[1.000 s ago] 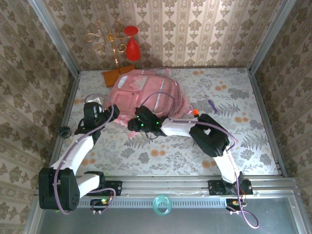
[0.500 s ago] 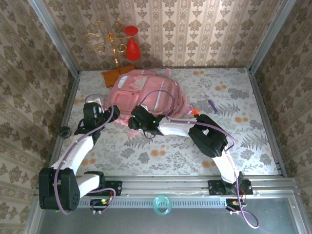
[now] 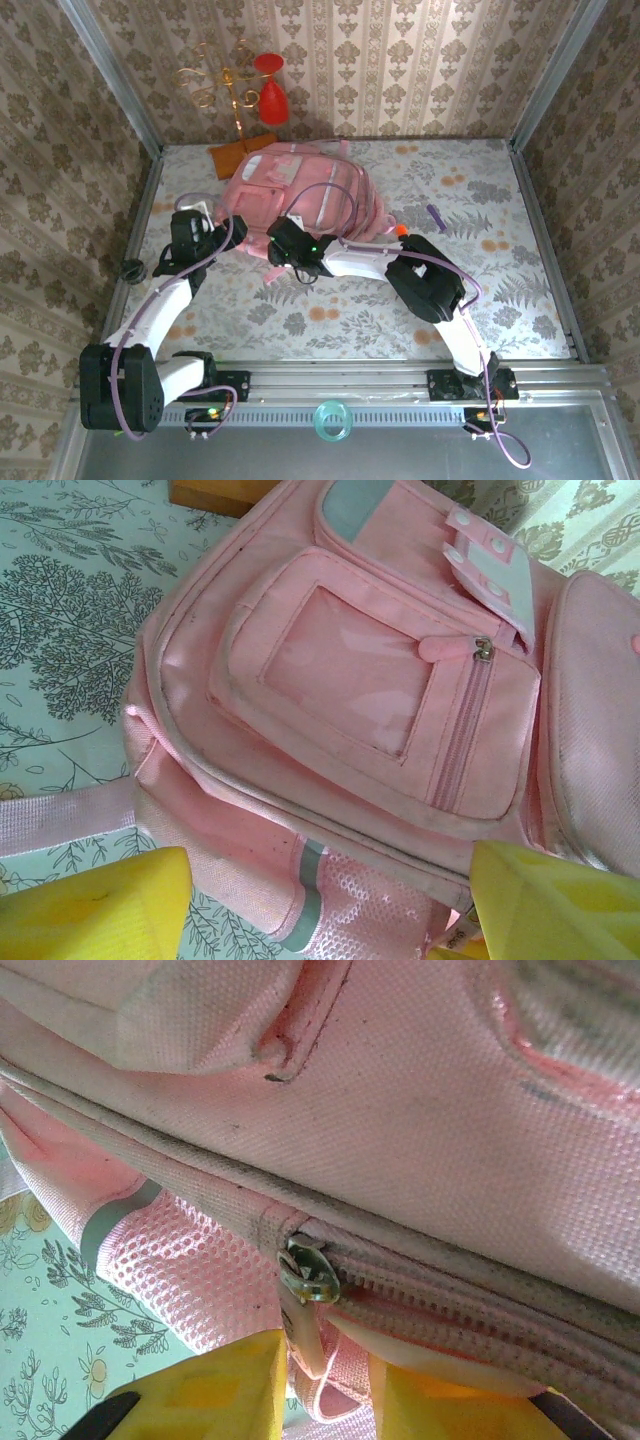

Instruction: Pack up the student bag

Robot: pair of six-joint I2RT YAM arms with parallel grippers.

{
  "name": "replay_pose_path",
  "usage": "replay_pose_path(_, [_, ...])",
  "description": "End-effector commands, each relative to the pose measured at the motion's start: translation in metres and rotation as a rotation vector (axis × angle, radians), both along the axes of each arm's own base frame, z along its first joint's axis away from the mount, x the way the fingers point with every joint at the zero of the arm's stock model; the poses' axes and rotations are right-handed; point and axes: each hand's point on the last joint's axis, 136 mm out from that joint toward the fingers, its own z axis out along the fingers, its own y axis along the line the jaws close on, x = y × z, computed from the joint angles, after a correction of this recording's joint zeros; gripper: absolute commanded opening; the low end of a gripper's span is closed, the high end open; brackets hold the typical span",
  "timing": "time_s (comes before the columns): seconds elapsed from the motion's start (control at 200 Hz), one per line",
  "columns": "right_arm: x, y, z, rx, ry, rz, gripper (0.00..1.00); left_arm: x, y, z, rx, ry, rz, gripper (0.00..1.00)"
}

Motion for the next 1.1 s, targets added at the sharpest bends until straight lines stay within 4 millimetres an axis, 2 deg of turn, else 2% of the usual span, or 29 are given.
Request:
replay_pose_path(0.0, [0.015,0.011,0.029,0.079,-0.062,-0.015,0.28,0.000,0.000,0.001,-0.010,-0.015,-0.005,0.74])
replay_pose_path(0.295, [0.012,0.010,0.038,0.086,-0.097,-0.022,0.26,-0.001,0.000,0.002,-0.006,-0.021,-0.009,0.74])
replay_pose_path(0.67, [0.024,0.002,0.026,-0.038,-0.134,-0.049,0.23,0.000,-0.001,0.002,-0.007,-0.022,-0.014,0.74])
replay_pose_path(1.09, [0.036,0.001,0.017,-0.108,-0.146,-0.066,0.31,-0.001,-0.001,0.002,-0.006,-0.026,-0.016,0.74])
